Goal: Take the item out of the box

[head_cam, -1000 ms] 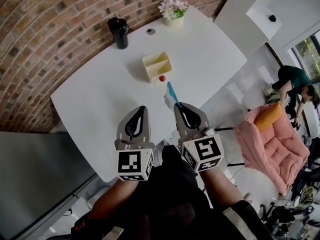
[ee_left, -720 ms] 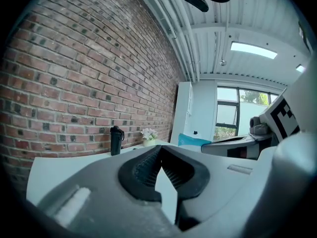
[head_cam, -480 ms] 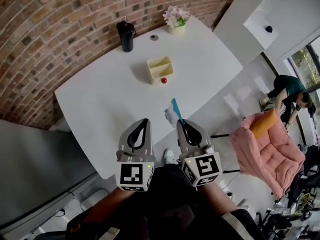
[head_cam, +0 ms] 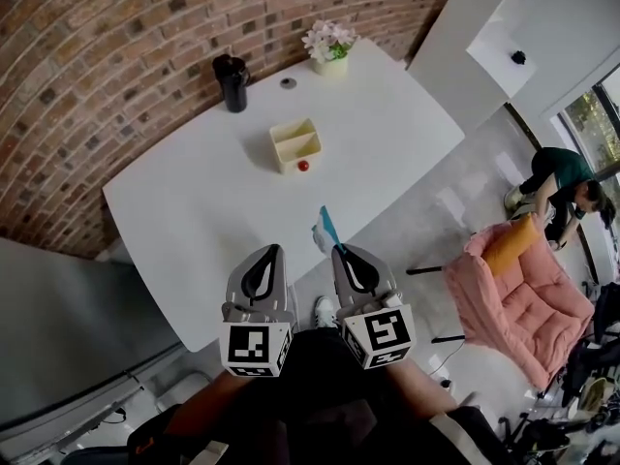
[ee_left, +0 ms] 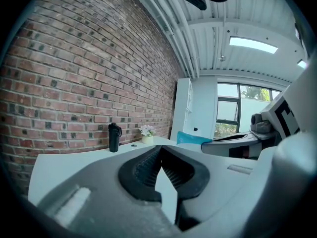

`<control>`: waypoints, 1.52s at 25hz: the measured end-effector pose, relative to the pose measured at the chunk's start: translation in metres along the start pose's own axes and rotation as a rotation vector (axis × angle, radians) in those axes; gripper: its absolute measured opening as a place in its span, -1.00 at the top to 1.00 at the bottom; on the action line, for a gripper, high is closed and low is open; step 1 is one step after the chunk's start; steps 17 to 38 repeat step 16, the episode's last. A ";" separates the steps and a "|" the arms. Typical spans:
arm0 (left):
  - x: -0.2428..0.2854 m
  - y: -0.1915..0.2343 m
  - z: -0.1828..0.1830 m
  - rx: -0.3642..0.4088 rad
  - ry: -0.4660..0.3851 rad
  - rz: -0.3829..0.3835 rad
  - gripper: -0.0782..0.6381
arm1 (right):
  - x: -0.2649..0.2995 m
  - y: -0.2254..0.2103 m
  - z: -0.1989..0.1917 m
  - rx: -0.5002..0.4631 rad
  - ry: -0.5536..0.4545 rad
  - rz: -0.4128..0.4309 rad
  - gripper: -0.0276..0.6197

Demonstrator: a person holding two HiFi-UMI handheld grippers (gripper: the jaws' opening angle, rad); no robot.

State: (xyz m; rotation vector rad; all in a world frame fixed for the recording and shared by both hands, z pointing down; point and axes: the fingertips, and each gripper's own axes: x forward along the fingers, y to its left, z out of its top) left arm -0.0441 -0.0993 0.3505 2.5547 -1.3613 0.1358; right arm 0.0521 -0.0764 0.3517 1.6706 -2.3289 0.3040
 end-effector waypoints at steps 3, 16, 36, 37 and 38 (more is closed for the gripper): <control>0.001 -0.005 -0.001 0.003 0.002 -0.003 0.77 | -0.002 -0.001 -0.001 -0.013 -0.004 0.014 0.89; -0.001 -0.002 0.001 0.005 -0.002 -0.004 0.77 | -0.006 0.001 0.004 -0.006 -0.001 -0.004 0.89; -0.001 -0.002 0.001 0.005 -0.002 -0.004 0.77 | -0.006 0.001 0.004 -0.006 -0.001 -0.004 0.89; -0.001 -0.002 0.001 0.005 -0.002 -0.004 0.77 | -0.006 0.001 0.004 -0.006 -0.001 -0.004 0.89; -0.001 -0.002 0.001 0.005 -0.002 -0.004 0.77 | -0.006 0.001 0.004 -0.006 -0.001 -0.004 0.89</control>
